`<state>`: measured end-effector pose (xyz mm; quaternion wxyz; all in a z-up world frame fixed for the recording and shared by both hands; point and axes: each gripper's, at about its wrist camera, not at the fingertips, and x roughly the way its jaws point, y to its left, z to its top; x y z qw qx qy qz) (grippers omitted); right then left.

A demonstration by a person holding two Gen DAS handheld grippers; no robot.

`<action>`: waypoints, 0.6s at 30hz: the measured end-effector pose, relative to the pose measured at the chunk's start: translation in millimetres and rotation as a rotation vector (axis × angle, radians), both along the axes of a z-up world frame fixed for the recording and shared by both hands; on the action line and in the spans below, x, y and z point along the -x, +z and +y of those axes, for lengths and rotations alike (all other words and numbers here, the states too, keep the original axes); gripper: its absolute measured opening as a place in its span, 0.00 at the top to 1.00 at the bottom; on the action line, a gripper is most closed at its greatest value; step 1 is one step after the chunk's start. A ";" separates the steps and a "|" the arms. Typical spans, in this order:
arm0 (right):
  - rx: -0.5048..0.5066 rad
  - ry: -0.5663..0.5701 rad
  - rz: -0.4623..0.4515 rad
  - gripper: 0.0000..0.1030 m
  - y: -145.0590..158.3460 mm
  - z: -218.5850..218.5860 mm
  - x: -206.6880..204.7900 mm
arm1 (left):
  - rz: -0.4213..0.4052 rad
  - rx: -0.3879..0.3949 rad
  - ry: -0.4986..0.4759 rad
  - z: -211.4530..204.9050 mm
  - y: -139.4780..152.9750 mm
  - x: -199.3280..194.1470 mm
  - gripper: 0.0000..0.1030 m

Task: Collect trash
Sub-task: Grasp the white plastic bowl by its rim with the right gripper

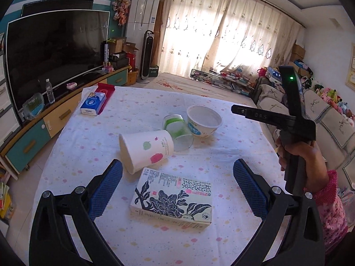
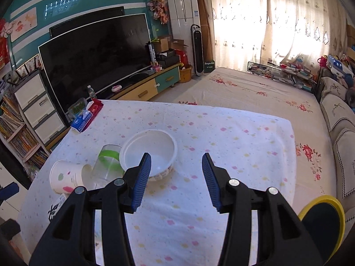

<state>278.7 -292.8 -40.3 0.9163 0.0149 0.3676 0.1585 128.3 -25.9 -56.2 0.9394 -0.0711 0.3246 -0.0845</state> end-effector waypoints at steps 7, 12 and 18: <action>0.002 -0.044 0.124 0.55 -34.4 25.6 -48.5 | 0.014 0.014 0.017 11.6 -5.0 -1.1 0.05; 0.020 -0.058 0.167 0.60 -50.9 37.5 -60.3 | 0.020 0.020 0.016 12.8 -8.0 -2.7 0.05; 0.017 -0.066 0.188 0.73 -60.1 38.1 -61.9 | 0.030 0.022 0.010 9.2 -11.7 -3.4 0.05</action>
